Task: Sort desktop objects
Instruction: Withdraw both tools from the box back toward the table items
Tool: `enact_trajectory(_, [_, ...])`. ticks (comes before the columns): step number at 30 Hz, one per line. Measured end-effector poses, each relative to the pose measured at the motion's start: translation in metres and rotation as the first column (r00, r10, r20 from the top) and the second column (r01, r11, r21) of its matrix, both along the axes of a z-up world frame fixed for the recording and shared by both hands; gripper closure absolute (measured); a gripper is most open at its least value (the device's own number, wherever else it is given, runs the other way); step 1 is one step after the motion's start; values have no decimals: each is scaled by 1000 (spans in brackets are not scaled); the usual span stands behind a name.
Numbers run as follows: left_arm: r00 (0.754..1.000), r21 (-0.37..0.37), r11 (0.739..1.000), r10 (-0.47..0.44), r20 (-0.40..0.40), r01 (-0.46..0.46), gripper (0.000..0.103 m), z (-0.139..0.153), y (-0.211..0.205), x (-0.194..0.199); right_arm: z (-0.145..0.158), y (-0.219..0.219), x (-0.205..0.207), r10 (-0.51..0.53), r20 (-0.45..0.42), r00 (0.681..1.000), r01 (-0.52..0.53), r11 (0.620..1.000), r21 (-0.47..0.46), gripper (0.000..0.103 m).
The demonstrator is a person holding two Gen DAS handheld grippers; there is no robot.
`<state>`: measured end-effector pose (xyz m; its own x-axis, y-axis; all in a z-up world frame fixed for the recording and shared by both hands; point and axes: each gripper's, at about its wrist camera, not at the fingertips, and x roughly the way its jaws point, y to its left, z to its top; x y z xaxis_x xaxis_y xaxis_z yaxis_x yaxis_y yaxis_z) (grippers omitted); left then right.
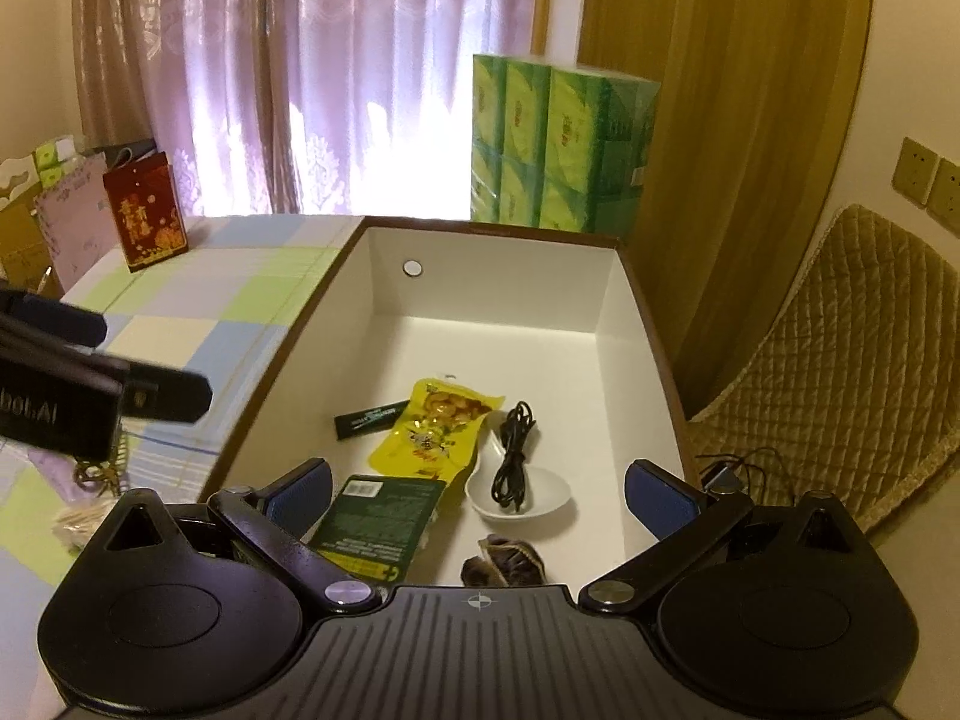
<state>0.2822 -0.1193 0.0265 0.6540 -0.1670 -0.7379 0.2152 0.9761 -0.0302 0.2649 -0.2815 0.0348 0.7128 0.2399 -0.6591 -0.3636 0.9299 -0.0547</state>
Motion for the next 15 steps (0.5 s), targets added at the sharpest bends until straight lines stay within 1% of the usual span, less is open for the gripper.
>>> enact_trajectory(7, [1000, -28, 1000, 1, 5, -1, 10, 6, 11, -32, 11, 4, -26, -22, 20, 1000, 22, 1000, 19, 2])
enact_trajectory(15, [1000, -23, 1000, -2, 22, 2, 10, 16, 22, -63, 19, 7, -52, -40, 11, 999, 39, 998, 49, 2])
